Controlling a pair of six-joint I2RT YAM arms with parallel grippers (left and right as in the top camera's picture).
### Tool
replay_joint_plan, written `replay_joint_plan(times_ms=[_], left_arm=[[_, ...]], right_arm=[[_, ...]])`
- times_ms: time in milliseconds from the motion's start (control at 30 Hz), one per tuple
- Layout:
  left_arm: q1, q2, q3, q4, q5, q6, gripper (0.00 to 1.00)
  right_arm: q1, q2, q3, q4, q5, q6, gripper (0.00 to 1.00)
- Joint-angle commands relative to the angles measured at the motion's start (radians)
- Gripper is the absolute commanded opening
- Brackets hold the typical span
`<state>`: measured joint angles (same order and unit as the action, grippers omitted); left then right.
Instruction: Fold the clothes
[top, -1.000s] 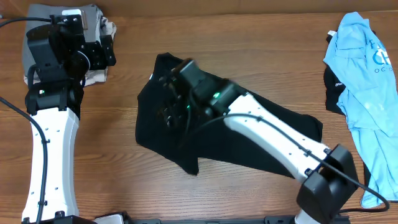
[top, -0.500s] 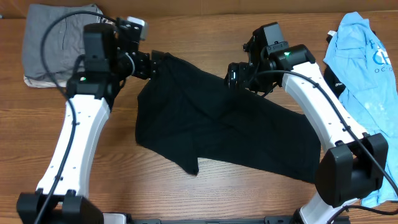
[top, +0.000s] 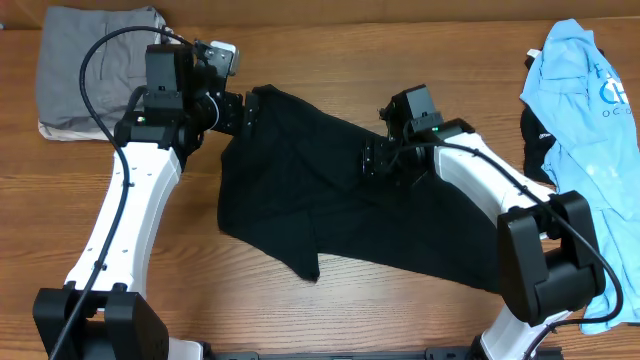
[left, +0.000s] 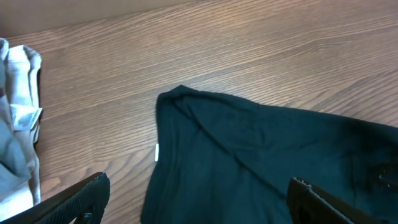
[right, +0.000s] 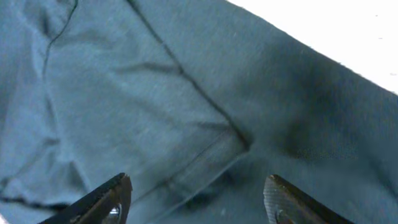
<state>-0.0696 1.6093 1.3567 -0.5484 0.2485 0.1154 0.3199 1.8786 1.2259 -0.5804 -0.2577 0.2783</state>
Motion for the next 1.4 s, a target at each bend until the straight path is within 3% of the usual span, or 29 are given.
replay_joint_plan(times_ms=[0,433,533,800,1000,1133,1367], left_arm=[[0.005,0.006,0.019,-0.003,-0.023,0.012,0.93],[0.005,0.007,0.019,-0.012,-0.047,0.012,0.94],[0.006,0.006,0.019,-0.013,-0.047,0.012,0.94],[0.005,0.006,0.019,-0.011,-0.060,0.012,0.93],[0.006,0.005,0.026,0.036,-0.071,-0.019,0.91],[0.006,0.005,0.047,0.037,-0.073,-0.019,0.91],[0.005,0.005,0.050,0.055,-0.073,-0.018,0.91]], right_arm=[[0.005,0.006,-0.043,0.061,0.029,0.003,0.68],[0.023,0.076,-0.047,0.130,0.047,0.004,0.56],[0.022,0.076,-0.047,0.137,0.047,0.003,0.45],[0.020,0.069,-0.009,0.130,0.047,0.004,0.04],[0.000,0.000,0.143,0.006,0.055,-0.033,0.04],[-0.001,-0.013,0.338,-0.070,0.160,-0.043,0.04],[-0.013,-0.006,0.462,0.140,0.329,-0.126,0.04]])
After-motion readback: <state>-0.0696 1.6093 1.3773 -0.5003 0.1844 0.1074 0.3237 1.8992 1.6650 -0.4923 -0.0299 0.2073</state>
